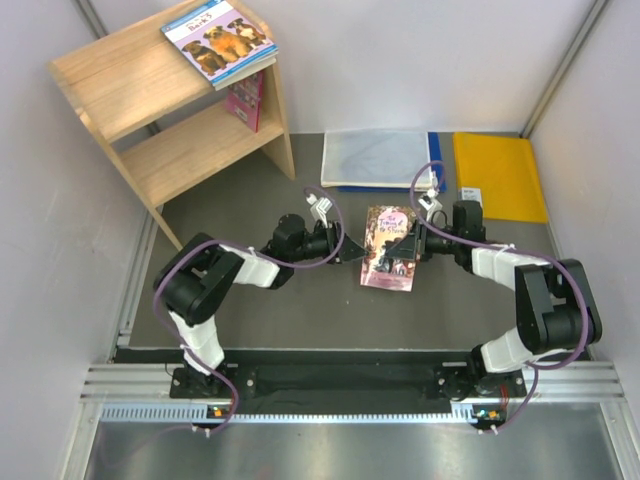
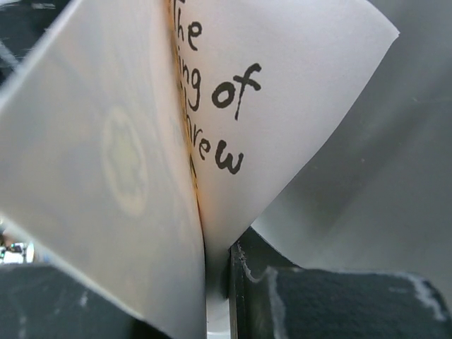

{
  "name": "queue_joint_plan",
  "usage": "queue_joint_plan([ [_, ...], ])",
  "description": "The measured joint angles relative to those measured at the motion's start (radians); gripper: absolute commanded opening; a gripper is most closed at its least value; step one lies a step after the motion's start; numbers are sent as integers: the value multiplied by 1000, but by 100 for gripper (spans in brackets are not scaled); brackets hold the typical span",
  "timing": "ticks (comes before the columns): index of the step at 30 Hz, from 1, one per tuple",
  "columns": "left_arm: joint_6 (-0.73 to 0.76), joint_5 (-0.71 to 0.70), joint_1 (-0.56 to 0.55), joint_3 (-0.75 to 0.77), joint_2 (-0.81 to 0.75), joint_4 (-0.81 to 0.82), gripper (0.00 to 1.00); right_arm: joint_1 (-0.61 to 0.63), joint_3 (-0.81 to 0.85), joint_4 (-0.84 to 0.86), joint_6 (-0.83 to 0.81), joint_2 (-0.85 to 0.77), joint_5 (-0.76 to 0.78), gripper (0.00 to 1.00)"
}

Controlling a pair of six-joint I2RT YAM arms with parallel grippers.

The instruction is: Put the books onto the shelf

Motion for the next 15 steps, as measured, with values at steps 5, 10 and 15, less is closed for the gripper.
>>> queue_joint_plan([
  [5,-55,27,-7,0,64,98,40,0,0,11,3,0,-10,0],
  [10,-57,34,-19,11,68,112,42,10,0,17,6,0,-23,0],
  [15,-26,19,-25,11,51,86,44,20,0,17,8,-2,-17,0],
])
